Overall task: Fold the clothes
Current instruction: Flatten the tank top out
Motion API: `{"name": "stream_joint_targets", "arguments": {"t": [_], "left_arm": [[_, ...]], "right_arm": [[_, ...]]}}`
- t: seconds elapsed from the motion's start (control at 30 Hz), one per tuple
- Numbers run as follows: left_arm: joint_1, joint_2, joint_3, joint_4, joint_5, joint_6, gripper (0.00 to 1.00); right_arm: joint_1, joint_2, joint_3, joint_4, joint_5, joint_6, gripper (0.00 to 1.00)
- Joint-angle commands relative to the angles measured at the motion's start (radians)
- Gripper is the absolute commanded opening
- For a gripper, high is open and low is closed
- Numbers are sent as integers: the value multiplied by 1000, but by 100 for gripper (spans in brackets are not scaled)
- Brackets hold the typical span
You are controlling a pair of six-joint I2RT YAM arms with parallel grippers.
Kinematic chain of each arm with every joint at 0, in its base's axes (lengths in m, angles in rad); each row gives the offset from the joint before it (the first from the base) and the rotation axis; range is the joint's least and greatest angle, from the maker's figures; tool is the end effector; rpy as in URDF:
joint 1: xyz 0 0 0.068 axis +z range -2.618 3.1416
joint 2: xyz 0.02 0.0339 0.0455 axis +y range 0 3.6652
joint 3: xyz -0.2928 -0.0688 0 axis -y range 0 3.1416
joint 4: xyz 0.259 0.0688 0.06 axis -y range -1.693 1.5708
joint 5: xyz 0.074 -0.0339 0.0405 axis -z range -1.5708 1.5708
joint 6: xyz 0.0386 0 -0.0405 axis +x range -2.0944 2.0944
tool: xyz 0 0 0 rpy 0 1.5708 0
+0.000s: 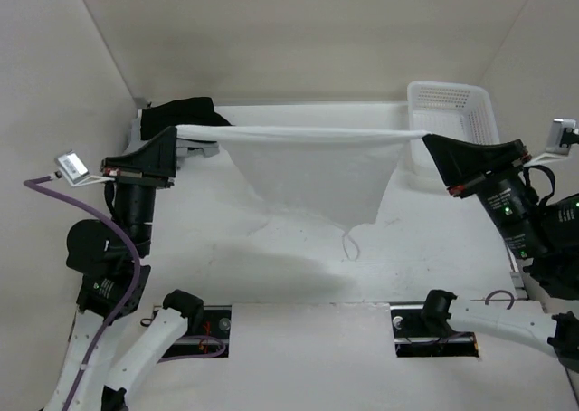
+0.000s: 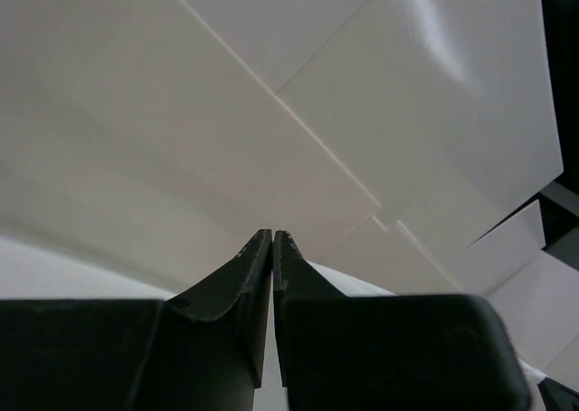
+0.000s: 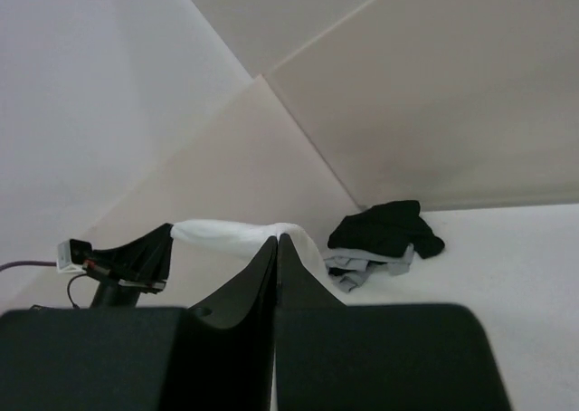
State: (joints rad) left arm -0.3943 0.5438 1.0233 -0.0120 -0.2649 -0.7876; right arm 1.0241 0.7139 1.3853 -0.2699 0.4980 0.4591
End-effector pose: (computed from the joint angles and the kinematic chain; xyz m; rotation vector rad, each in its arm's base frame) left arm 0.0693 -0.0179 0.4878 -0.4647 1.0696 -0.9058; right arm 0.0488 0.0446 0.5555 0.1080 1.2779 0.9974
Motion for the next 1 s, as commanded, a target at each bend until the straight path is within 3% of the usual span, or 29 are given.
{"name": "stream_joint_targets", "arguments": {"t": [0.0,0.17,0.37,0.43,0.53,0.73,0.97], "left_arm": [[-4,36,23,-34,-57,41,4],[2,100,-57,-22,-80,33,4],[65,302,-169,114,-100,-4,4],[116,404,-152,170,-67,-25,4],[186,519,-51,217,10,-88,4],[238,552,101,218,73,-82,4],[242,530,109,227,89,-59,4]], "right_arm": [[73,84,41,-115,119,-88,1],[-9,136,-15,-80,47,-62,1],[-406,350,-68,44,-375,85,1],[-468,425,-33,79,-432,111,1],[-521,542,105,89,-456,112,1],[-569,654,386,-4,-475,64,1],[-598,653,391,-11,-503,55,1]]}}
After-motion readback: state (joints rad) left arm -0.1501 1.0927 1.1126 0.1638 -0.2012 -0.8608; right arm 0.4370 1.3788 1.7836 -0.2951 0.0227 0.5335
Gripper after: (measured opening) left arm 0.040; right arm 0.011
